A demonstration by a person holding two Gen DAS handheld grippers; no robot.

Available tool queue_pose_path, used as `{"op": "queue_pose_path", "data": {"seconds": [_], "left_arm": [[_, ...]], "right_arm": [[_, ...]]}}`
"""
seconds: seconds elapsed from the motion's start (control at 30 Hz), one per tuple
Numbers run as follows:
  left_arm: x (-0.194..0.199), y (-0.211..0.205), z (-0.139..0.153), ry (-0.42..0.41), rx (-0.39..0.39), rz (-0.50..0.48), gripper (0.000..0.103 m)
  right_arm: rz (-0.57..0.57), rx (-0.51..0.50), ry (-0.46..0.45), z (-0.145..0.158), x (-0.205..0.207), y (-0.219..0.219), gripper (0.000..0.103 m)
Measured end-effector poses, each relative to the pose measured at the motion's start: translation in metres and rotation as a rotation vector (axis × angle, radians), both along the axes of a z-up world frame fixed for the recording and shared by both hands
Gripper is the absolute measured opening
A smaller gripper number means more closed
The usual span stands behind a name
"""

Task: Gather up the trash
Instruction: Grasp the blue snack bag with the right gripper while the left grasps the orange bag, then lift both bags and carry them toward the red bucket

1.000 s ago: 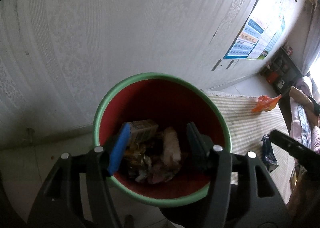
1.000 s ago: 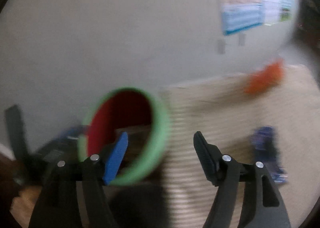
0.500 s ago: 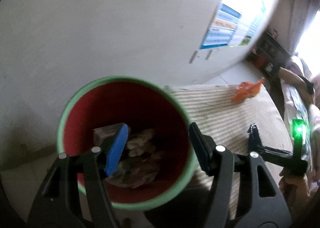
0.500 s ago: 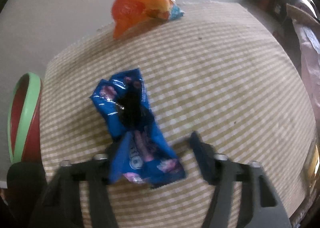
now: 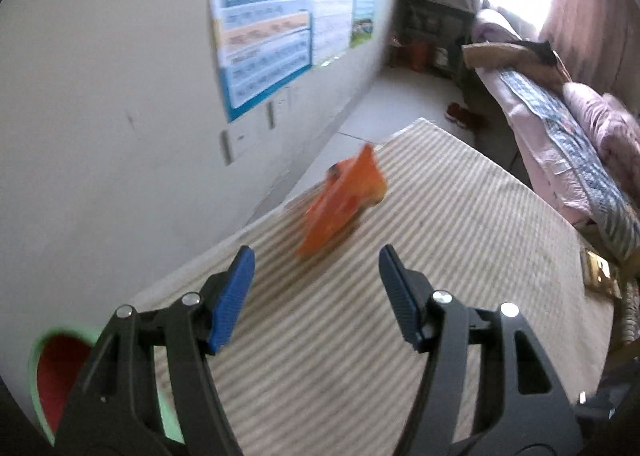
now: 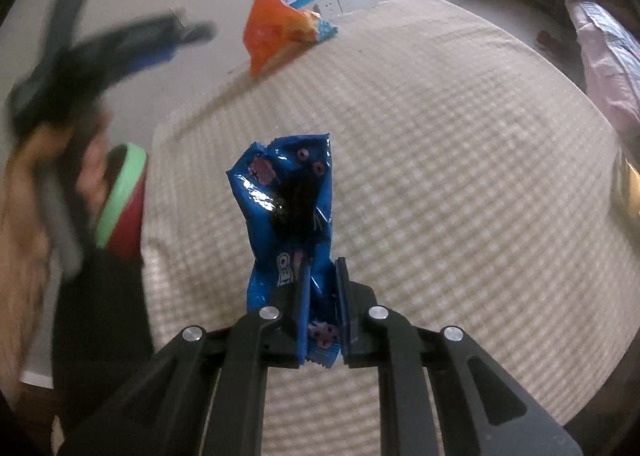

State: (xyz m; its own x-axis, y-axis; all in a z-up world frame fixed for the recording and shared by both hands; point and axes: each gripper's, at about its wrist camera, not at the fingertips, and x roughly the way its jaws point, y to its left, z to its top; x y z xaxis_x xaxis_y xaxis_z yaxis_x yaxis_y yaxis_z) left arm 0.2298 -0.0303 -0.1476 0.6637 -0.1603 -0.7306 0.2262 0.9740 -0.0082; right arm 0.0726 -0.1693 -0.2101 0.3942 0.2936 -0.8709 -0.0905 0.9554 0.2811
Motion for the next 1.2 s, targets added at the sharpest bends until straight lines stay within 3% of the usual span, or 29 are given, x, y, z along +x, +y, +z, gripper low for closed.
{"op": "queue_pose_path", "data": {"seconds": [0.23,0.3,0.33,0.37,0.5,0.57,0.87,1.07,1.2], "left_arm": [[0.05,-0.026,-0.017,0.033,0.014,-0.012,0.061],[0.059,-0.033,-0.019,0.044,0.01,-0.029,0.047],[0.065,-0.036,-0.021,0.067,0.005,-0.038,0.03],[0.07,-0.039,-0.024,0.1,-0.007,-0.045,0.021],[0.065,-0.038,-0.022,0.103,-0.05,-0.041,0.018],[0.054,-0.038,-0.018,0.098,-0.058,-0.044,0.012],[-0.032,-0.012,0.013,0.094,-0.092,0.001,0.012],[-0.103,0.012,0.005,0.178,-0.15,0.078,0.012],[-0.137,0.018,-0.001,0.192,-0.149,0.102,0.012]], "right_arm": [[0.018,0.034,-0.032,0.0,0.006,-0.004,0.013],[0.018,0.05,-0.024,-0.003,0.004,-0.008,0.013],[0.017,0.058,-0.02,-0.004,0.003,-0.009,0.013],[0.016,0.064,-0.019,-0.005,0.003,-0.011,0.013],[-0.003,0.075,-0.029,-0.003,0.002,-0.019,0.014],[-0.015,0.086,-0.031,-0.003,0.002,-0.023,0.014],[-0.051,0.074,-0.058,0.008,-0.001,-0.03,0.014],[-0.089,0.057,-0.055,0.01,-0.005,-0.036,0.014],[-0.099,0.043,-0.057,0.011,-0.008,-0.035,0.014]]}}
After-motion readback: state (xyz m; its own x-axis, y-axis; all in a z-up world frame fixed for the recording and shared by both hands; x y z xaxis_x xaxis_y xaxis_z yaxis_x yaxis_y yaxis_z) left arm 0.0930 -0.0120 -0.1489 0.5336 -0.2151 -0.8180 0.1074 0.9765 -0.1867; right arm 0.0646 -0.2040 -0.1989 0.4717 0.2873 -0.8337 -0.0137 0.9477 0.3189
